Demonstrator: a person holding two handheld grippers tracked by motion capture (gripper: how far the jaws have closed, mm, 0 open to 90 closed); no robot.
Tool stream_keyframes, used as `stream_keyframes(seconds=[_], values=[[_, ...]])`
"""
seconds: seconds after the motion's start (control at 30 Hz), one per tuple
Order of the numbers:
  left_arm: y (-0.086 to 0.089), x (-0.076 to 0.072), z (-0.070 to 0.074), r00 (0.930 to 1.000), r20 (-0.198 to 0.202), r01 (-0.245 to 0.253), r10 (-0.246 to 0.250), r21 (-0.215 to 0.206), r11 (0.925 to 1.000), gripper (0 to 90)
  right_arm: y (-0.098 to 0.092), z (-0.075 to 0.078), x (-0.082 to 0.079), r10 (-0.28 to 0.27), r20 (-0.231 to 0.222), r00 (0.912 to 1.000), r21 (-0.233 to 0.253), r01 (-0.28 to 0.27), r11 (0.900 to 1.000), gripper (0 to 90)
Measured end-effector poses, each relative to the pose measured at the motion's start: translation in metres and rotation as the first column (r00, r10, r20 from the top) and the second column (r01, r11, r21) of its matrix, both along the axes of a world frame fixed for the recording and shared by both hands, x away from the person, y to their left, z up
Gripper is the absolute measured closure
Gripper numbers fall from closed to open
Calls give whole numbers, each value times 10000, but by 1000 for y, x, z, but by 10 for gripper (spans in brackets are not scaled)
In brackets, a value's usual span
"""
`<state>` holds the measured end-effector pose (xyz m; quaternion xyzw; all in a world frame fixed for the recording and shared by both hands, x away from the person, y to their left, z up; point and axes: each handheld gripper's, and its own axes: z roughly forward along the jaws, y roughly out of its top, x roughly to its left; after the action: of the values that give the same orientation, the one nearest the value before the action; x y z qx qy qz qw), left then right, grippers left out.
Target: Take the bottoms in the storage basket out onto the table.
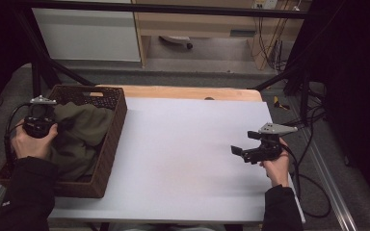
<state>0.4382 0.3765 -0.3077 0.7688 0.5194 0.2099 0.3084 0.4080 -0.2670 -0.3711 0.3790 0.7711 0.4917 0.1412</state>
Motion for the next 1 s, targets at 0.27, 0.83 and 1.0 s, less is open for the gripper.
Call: stream_keyframes(seconds=[0.27, 0.83, 1.0], values=[[1, -3, 9, 10000, 77, -23, 23, -73, 10000, 735, 0, 0, 0, -14, -13, 10000, 13, 15, 10000, 12], [-1, -8, 31, 9994, 189, 280, -276, -203, 9994, 748, 0, 1, -1, -16, -11, 10000, 35, 16, 10000, 12], [-1, -9, 35, 9993, 201, 315, -310, -250, 9992, 750, 0, 1, -1, 7, -13, 10000, 18, -7, 10000, 12]])
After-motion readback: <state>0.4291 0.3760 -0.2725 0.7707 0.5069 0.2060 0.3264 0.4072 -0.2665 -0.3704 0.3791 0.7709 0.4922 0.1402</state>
